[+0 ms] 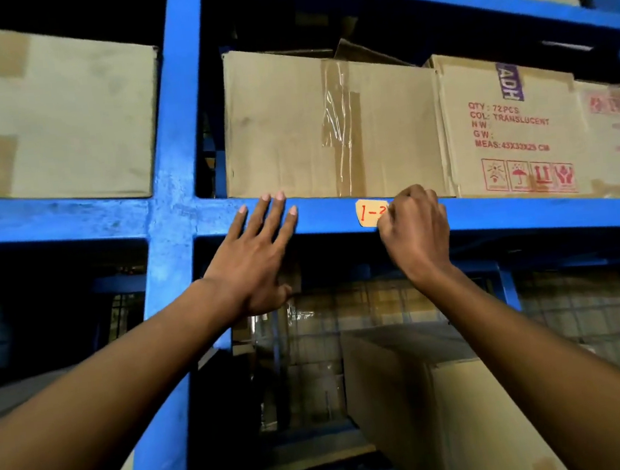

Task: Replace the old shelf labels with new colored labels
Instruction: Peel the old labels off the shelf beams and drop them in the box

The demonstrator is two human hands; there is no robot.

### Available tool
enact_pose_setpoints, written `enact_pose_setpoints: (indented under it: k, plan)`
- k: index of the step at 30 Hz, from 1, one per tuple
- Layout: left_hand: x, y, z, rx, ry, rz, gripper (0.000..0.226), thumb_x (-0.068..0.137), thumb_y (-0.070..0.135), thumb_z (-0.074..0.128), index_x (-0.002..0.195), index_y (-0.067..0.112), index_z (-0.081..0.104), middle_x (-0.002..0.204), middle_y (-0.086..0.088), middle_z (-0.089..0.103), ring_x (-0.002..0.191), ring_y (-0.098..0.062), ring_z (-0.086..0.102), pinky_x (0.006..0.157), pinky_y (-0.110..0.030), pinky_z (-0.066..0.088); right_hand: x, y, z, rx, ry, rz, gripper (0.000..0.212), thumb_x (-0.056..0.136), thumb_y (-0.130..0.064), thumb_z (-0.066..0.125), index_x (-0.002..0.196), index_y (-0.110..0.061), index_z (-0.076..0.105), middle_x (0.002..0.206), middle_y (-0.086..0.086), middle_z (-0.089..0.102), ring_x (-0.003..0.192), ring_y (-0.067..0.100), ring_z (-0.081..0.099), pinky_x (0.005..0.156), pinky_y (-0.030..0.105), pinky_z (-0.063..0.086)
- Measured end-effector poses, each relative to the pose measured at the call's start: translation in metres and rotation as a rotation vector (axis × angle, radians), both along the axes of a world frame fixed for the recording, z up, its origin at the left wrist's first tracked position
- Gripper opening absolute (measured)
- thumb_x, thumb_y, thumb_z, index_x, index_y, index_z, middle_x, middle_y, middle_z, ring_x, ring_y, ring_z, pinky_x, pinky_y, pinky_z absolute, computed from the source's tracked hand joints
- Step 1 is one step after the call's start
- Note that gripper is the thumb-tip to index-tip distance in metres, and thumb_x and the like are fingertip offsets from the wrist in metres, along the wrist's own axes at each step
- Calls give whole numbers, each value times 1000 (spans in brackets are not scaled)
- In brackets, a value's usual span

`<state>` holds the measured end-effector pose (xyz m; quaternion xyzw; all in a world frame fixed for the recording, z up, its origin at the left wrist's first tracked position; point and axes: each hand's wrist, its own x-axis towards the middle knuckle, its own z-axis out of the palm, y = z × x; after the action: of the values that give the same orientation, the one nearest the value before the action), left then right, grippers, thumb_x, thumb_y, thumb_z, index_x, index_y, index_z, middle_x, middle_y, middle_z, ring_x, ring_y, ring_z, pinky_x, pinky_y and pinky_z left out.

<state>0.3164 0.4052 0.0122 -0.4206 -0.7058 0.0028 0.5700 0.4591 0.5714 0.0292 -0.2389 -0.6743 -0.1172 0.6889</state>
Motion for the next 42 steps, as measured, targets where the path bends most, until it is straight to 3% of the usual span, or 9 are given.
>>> enact_pose_setpoints:
  k: [8, 15, 20, 25, 28, 32, 36, 39, 42]
  plan:
    - [-3, -16, -14, -51, -2, -5, 100, 81, 47, 53, 147, 11, -11, 157, -13, -17, 144, -27, -16, 120, -44, -2, 7, -26, -12, -44, 106, 400, 20, 81, -31, 63, 76, -11, 61, 84, 7, 67, 82, 24, 60, 71, 38, 50]
    - [-26, -49, -67, -27, 16, -59, 88, 84, 42, 47, 148, 9, -3, 158, -17, -4, 146, -30, -8, 118, -45, -4, 4, -73, -34, -82, 132, 547, 6, 76, -18, 61, 76, -12, 63, 70, -1, 61, 65, 11, 57, 63, 30, 50]
    - [-54, -96, -113, 18, 14, -101, 69, 92, 38, 32, 148, 3, 10, 157, -21, 6, 145, -35, 0, 118, -48, 5, -5, -124, -69, -143, 8, 584, 13, 81, -20, 60, 87, -10, 67, 77, -3, 64, 74, 10, 60, 66, 27, 51]
    - [-75, -129, -179, -125, -27, -124, 66, 96, 44, 4, 147, 2, -1, 156, -21, -5, 144, -34, -8, 119, -47, 3, -24, -176, -130, -255, -73, 539, 17, 85, -14, 55, 91, -12, 71, 90, 2, 70, 81, 8, 60, 67, 26, 49]
    - [-79, -134, -216, -148, -58, -167, 65, 97, 44, 8, 147, 2, -3, 156, -19, -9, 143, -32, -14, 118, -48, -6, -41, -195, -177, -403, -110, 536, 18, 86, -12, 54, 93, -16, 70, 88, -2, 69, 81, 10, 61, 70, 27, 50]
    - [-69, -140, -267, -229, -103, -160, 68, 98, 42, 18, 145, 0, -7, 155, -21, -10, 138, -31, -22, 111, -50, -15, -49, -211, -250, -563, -163, 484, 20, 82, -11, 56, 92, -14, 72, 90, 6, 75, 83, 21, 67, 77, 44, 56]
    - [-69, -144, -315, -292, -163, -133, 75, 96, 40, 25, 139, -1, -19, 151, -21, -22, 135, -33, -28, 108, -51, -18, -51, -227, -332, -684, -273, 442, 17, 79, -7, 60, 89, -10, 73, 90, 12, 75, 86, 26, 68, 78, 41, 54]
    - [-68, -148, -354, -345, -156, -127, 75, 96, 37, 29, 142, -3, -14, 154, -23, -16, 140, -36, -20, 110, -52, -15, -50, -237, -391, -817, -363, 429, 19, 79, -9, 60, 93, -11, 73, 94, 10, 75, 87, 24, 68, 76, 33, 54]
    - [-63, -153, -390, -406, -152, -105, 73, 95, 33, 30, 144, -3, -11, 154, -24, -14, 142, -35, -17, 111, -51, -14, -48, -245, -452, -1022, -423, 352, 21, 78, -13, 59, 93, -15, 73, 97, 9, 74, 90, 26, 68, 80, 38, 55]
